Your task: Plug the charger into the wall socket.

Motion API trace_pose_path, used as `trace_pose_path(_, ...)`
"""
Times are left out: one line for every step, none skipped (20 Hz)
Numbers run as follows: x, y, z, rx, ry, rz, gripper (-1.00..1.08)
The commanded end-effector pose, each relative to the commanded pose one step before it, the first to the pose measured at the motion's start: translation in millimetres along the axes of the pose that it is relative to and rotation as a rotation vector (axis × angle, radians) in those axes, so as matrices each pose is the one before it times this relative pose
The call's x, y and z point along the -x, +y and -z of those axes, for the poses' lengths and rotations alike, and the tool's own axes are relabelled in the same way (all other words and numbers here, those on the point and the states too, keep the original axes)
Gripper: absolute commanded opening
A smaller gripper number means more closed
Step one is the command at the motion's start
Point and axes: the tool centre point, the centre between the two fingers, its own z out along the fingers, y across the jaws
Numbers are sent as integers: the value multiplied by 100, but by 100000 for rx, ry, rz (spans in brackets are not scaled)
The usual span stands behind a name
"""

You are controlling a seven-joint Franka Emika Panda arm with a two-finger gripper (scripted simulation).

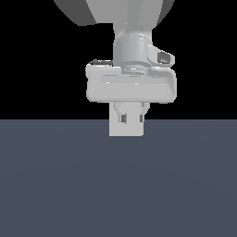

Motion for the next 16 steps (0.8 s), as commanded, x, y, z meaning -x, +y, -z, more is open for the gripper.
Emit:
trace_pose_path(-687, -2, -35, 6, 37, 15, -100)
trace_pose_path(-351, 3, -26, 0, 0, 0, -100)
trace_pose_path(-385, 3, -29, 0, 0, 0, -100)
trace_pose_path(-418, 4, -31, 0, 0, 0, -100)
trace_pose_path(-407, 4, -30, 0, 0, 0, -100)
trace_pose_path(-374, -26, -39, 45, -26, 45, -100)
trace_pose_path(-330, 4, -24, 0, 0, 0, -100)
trace_pose_path(-292, 4, -21, 0, 0, 0, -100)
trace_pose_path(-255, 4, -18, 0, 0, 0, -100)
trace_pose_path(-218, 4, -15, 0, 0, 0, -100)
trace_pose_path(-182, 4, -12, 0, 0, 0, -100)
trace_pose_path(-147, 4, -9, 0, 0, 0, -100)
trace_pose_path(-111, 4, -7, 0, 0, 0, -100)
trace_pose_path(-76, 5, -4, 0, 0, 0, -100)
trace_pose_path(-42, 5, -1, 0, 0, 0, -100)
trace_pose_path(-11, 3, 0, 0, 0, 0, -100)
